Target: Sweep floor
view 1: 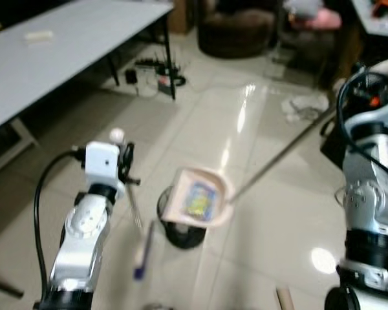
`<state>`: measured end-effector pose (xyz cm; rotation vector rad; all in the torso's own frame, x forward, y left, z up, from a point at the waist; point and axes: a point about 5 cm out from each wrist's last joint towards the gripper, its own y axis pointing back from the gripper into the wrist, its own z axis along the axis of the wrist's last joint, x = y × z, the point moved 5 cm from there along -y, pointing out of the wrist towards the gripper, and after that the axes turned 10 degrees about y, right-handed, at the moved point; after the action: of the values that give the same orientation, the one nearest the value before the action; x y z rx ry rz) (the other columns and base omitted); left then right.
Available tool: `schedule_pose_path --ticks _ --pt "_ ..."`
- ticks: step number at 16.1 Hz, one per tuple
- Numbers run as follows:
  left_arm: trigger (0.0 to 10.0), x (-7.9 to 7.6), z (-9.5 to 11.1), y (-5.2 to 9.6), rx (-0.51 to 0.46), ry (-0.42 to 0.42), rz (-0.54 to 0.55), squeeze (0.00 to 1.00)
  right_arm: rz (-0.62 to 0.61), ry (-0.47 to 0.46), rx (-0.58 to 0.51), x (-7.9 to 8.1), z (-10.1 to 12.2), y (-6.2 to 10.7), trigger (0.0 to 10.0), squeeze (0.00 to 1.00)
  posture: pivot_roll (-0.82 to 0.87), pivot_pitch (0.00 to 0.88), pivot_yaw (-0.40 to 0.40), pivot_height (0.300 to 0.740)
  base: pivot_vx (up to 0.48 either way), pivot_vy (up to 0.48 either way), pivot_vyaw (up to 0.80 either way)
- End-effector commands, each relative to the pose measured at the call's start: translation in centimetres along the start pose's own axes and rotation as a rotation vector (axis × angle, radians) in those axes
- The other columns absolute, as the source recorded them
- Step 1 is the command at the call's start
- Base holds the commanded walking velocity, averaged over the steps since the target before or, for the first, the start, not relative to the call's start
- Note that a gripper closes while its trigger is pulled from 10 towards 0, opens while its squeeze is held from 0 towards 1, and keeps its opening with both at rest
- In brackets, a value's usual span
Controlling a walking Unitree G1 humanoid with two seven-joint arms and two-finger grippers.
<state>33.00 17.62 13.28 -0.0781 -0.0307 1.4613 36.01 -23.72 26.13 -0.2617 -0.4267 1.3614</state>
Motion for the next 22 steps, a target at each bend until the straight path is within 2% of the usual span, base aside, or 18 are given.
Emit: schedule_pose_path --ticks 1,5,12,14,19,21,22 --pt "10.0 0.6 1.0 0.0 -0.029 -0.045 0.005 0.00 0.041 -0.047 -0.069 1.5 1.3 -0.3 10.0 0.00 0.02 0.040 0.036 0.740 0.345 0.000 0.00" --pt "10.0 0.6 0.7 -0.1 -0.017 -0.055 0.009 0.00 0.066 0.002 -0.109 1.6 1.4 -0.5 10.0 0.00 0.02 0.048 0.034 0.740 0.303 0.000 0.00" --pt "10.0 0.4 0.5 0.0 -0.012 -0.058 0.012 0.00 0.137 0.048 -0.180 2.4 1.2 -0.8 10.0 0.00 0.02 0.057 0.034 0.740 0.000 0.000 0.00" --pt "10.0 0.4 0.5 0.1 -0.012 -0.057 0.012 0.00 0.186 0.098 -0.190 3.3 0.7 -0.9 10.0 0.00 0.03 0.058 0.032 0.740 0.000 0.000 0.00" --pt "10.0 0.4 0.5 0.0 -0.012 -0.058 0.008 0.00 0.291 0.114 -0.274 6.3 0.8 -1.8 10.0 0.00 0.03 0.060 0.036 0.740 0.000 0.000 0.00" --pt "10.0 0.4 0.5 0.0 -0.010 -0.061 0.008 0.00 0.395 0.150 -0.284 8.8 0.4 -1.7 10.0 0.00 0.03 0.061 0.033 0.740 0.000 0.000 0.00" --pt "10.0 0.4 0.5 0.0 -0.010 -0.061 0.009 0.00 0.421 0.165 -0.291 9.4 0.3 -1.6 10.0 0.00 0.04 0.062 0.030 0.740 0.000 0.000 0.00"
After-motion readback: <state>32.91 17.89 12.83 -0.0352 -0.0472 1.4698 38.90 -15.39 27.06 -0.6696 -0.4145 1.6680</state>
